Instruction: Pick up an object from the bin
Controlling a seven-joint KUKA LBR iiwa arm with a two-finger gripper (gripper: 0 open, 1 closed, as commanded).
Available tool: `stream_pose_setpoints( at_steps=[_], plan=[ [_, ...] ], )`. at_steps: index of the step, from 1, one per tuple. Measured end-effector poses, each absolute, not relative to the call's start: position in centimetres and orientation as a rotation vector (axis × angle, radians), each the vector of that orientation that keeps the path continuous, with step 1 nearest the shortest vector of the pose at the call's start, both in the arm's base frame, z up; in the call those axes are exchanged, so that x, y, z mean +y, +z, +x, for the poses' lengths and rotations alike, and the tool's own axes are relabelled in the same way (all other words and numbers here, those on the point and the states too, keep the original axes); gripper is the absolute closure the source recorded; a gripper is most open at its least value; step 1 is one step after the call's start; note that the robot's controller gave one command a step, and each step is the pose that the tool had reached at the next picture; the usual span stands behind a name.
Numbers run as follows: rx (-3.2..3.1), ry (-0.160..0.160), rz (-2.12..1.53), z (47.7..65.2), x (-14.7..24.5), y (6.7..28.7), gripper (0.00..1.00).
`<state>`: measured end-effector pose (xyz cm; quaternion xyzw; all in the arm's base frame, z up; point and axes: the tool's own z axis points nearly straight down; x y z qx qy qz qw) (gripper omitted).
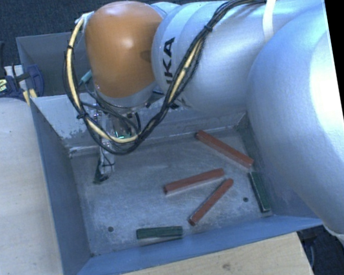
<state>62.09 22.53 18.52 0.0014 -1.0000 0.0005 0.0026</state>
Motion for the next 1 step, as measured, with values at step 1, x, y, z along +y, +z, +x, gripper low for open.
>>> stream_pose_setpoints(
  at_steps=[1],
  plan=[
    [-3.145,-0.002,0.0,62.28,22.44,19.09,0.0]
  ],
)
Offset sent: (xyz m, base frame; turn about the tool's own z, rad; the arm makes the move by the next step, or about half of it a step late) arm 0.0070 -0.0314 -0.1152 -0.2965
